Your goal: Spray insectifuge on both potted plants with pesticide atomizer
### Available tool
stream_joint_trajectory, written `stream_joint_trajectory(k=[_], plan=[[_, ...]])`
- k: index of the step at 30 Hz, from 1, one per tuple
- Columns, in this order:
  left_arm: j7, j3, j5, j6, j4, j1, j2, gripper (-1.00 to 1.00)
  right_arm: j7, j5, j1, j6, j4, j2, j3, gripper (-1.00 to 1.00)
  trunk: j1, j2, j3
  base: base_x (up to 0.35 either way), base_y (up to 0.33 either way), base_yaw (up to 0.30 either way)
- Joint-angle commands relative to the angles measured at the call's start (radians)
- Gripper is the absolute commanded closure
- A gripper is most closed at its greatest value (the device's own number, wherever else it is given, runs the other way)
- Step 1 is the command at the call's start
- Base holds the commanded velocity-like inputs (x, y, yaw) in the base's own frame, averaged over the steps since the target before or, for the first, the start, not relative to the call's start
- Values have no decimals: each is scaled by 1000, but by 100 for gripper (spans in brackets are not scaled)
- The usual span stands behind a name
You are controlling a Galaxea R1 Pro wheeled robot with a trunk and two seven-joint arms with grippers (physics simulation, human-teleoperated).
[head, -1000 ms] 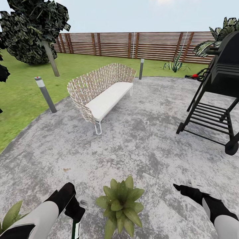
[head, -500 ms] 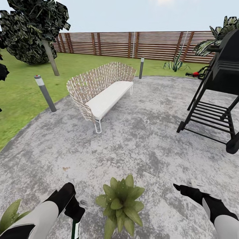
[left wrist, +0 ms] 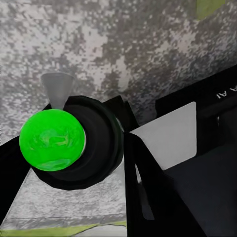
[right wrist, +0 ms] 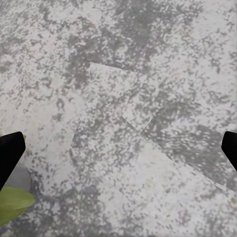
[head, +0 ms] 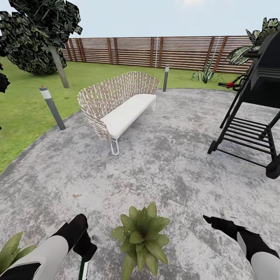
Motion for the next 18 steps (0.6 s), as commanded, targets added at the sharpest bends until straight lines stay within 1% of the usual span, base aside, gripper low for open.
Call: stream_joint_trajectory(k=[1,12,16,18], plan=[[-9,9,-12,4,-2,0,-1,100,8,5,-1,6,-2,1,-8,-100,0,0,-1,0,0,0],[-10,10,-14,5,-11,-4,-1,100,8,5,-1,7,-2,1,-8,-100,0,0,-1,0,0,0],[-10,10,-14,4,-14,-6,-1,100,8,5,-1,7,-1,1,-8,-100,15,-28,-13,0,0,0],[-10,10,-15,5,-37,-7,-1,100,8,5,-1,7,-1,1,-8,-100,23,-42,-20,0,0,0]])
